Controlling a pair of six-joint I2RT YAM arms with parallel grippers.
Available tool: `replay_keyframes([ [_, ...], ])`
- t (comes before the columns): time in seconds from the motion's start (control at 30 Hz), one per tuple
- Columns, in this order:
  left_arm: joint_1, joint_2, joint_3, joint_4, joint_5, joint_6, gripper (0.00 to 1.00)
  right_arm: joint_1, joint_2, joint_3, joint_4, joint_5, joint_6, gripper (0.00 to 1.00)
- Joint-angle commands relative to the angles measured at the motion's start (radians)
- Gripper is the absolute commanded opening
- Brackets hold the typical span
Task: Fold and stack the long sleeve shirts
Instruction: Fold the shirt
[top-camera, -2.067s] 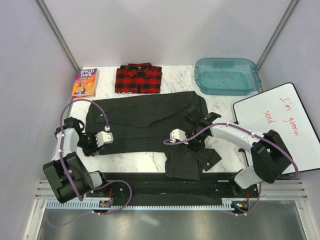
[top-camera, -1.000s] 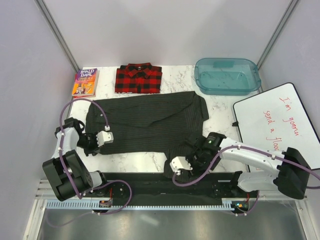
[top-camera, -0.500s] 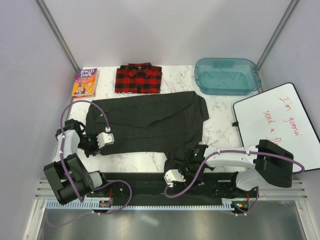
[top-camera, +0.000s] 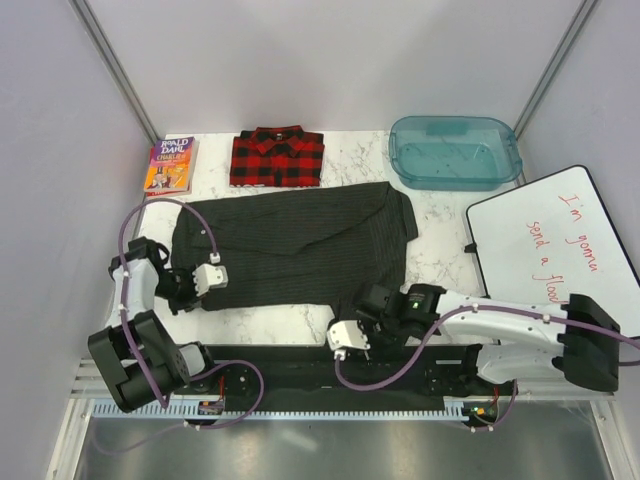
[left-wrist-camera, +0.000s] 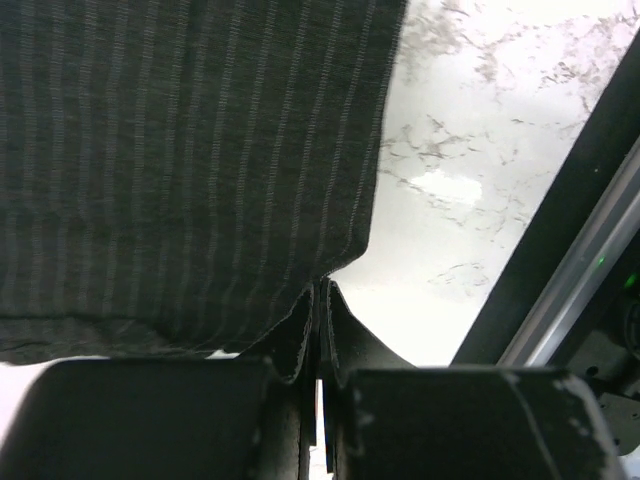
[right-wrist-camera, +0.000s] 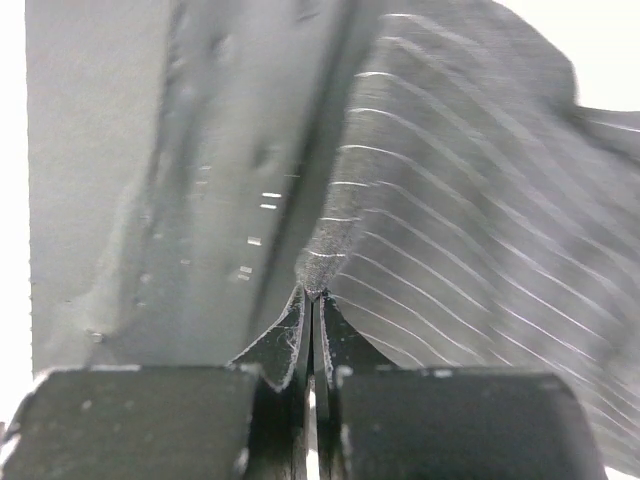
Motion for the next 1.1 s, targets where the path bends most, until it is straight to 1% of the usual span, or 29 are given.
replay_keyframes([
  [0.0,0.006,0.029,0.108,-0.075,0.068,0.038,0.02,-0.075,-0.063,0.105,-0.049,0.042,-0.014,0.00],
  [0.03,0.006,0.038,0.132,-0.083,0.072,0.041,0.02,-0.127,-0.058,0.122,-0.057,0.039,-0.021,0.00],
  [0.13,0.006,0.060,0.167,-0.092,0.074,0.045,0.02,-0.224,-0.037,0.203,-0.092,0.034,-0.049,0.00],
  [0.33,0.006,0.109,0.250,-0.098,0.085,0.025,0.02,-0.351,0.020,0.389,-0.147,0.048,-0.104,0.00],
  [0.47,0.006,0.166,0.316,-0.094,0.100,-0.007,0.02,-0.430,0.098,0.531,-0.172,0.048,-0.188,0.00],
  [0.6,0.006,0.204,0.370,-0.074,0.111,-0.040,0.02,-0.546,0.198,0.674,-0.198,0.022,-0.260,0.00],
  [0.63,0.006,0.212,0.382,-0.072,0.118,-0.048,0.02,-0.565,0.239,0.735,-0.202,0.008,-0.270,0.00],
  [0.73,0.003,0.248,0.419,-0.046,0.129,-0.088,0.02,-0.612,0.321,0.849,-0.219,-0.006,-0.308,0.00],
  [0.83,0.001,0.298,0.461,-0.016,0.135,-0.136,0.02,-0.637,0.391,0.924,-0.219,-0.018,-0.352,0.00],
  [0.97,-0.009,0.368,0.534,0.026,0.132,-0.240,0.02,-0.669,0.482,1.024,-0.218,-0.030,-0.380,0.00],
  [1.07,-0.025,0.425,0.573,0.043,0.108,-0.284,0.02,-0.684,0.542,1.104,-0.218,-0.038,-0.409,0.00],
])
